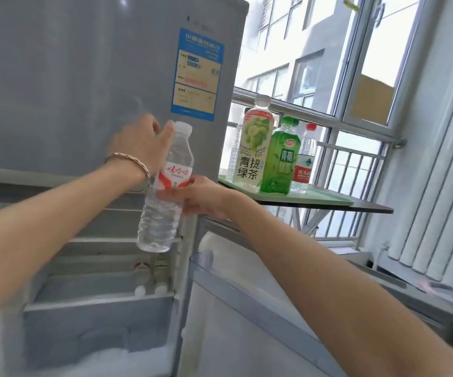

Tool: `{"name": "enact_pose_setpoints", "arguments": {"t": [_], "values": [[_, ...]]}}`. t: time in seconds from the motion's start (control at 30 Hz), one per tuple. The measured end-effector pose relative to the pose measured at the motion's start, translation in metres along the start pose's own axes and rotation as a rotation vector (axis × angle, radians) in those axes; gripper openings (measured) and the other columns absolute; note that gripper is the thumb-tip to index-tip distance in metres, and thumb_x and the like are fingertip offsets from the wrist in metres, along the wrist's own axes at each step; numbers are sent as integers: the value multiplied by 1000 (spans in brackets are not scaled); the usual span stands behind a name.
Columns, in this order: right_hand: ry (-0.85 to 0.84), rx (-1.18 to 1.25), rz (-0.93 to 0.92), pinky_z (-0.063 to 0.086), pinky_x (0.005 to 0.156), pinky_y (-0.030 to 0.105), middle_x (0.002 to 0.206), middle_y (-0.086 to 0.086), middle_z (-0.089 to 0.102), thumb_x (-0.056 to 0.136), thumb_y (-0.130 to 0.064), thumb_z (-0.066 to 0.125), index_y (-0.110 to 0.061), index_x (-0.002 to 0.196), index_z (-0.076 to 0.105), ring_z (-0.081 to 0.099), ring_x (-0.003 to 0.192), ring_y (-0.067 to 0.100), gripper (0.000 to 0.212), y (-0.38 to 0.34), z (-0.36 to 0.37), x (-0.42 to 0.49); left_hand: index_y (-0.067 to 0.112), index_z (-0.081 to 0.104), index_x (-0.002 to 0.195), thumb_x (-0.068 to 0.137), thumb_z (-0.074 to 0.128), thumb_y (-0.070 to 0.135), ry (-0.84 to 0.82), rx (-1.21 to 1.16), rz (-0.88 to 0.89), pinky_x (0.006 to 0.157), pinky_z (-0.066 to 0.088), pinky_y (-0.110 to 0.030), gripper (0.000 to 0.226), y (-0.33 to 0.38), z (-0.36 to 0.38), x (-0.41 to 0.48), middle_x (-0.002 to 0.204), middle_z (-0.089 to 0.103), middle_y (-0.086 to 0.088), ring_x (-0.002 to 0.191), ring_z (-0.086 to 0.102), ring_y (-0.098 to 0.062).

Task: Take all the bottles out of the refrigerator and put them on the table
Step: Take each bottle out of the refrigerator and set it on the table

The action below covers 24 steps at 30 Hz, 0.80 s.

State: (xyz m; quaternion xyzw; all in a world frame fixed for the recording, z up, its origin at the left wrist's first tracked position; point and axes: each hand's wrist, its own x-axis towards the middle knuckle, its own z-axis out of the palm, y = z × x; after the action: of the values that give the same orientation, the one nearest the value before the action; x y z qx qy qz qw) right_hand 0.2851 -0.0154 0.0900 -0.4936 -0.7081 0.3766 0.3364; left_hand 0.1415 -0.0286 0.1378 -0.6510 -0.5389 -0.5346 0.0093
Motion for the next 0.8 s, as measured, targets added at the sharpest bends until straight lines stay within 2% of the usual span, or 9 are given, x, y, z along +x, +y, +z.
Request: {"name": "enact_pose_setpoints", "arguments": {"t": [0.07,0.13,0.27,0.37,0.5,0.57,0.63,0.7,0.8], "values": [[61,10,-27,53,99,41,111,8,70,76,-25,81,-12,113,58,68,102,25,46,-19,-34,-19,18,53,95,86,34,53,-20,-97,-9,77,48,-35,41,17,5,-1,88,65,-6,81,61,-29],[123,15,-58,52,99,39,112,7,67,80,-25,77,-11,116,54,67,104,26,45,-34,-66,-37,18,53,94,82,36,52,-104,-233,-24,79,56,-43,40,33,13,-7,89,68,-8,80,67,-31],[250,-19,-94,51,100,38,125,9,63,72,-36,80,-9,129,50,64,113,30,70,-38,-127,-62,13,54,100,93,42,34,-298,-401,54,86,54,-45,25,77,39,-17,99,66,-11,85,61,-25],[334,-7,-109,53,97,38,116,8,69,73,-31,81,-10,124,55,69,107,27,61,-28,-169,-81,9,54,110,96,42,27,-443,-551,96,89,55,-46,25,112,61,-23,103,63,-14,87,60,-25],[482,-31,-109,54,92,37,110,7,71,63,-33,84,-11,115,57,70,103,26,63,-9,-222,-102,4,53,123,99,38,28,-582,-533,215,57,45,-25,37,155,106,-28,82,55,-5,61,47,-14],[544,-32,-113,54,91,35,109,7,71,65,-33,82,-12,113,59,70,101,25,58,4,-244,-107,4,51,130,100,37,30,-627,-489,266,48,36,-19,42,174,130,-30,84,57,-4,53,41,-10],[626,-36,-110,54,91,33,113,8,69,70,-30,81,-8,124,55,69,102,24,63,22,-265,-103,7,42,140,100,37,32,-657,-445,305,51,42,-20,48,189,158,-29,114,62,-12,67,56,-15],[693,-30,-105,54,85,30,115,9,67,74,-26,80,-6,131,49,67,102,22,68,41,-279,-95,8,35,145,100,37,35,-674,-399,327,70,53,-27,53,197,182,-30,138,51,-15,101,62,-25],[761,-18,-106,48,96,35,118,8,62,76,-22,80,-5,134,46,61,109,24,69,69,-292,-77,6,35,143,100,38,33,-718,-410,291,83,52,-32,52,199,217,-27,137,51,-16,102,56,-21]]}}
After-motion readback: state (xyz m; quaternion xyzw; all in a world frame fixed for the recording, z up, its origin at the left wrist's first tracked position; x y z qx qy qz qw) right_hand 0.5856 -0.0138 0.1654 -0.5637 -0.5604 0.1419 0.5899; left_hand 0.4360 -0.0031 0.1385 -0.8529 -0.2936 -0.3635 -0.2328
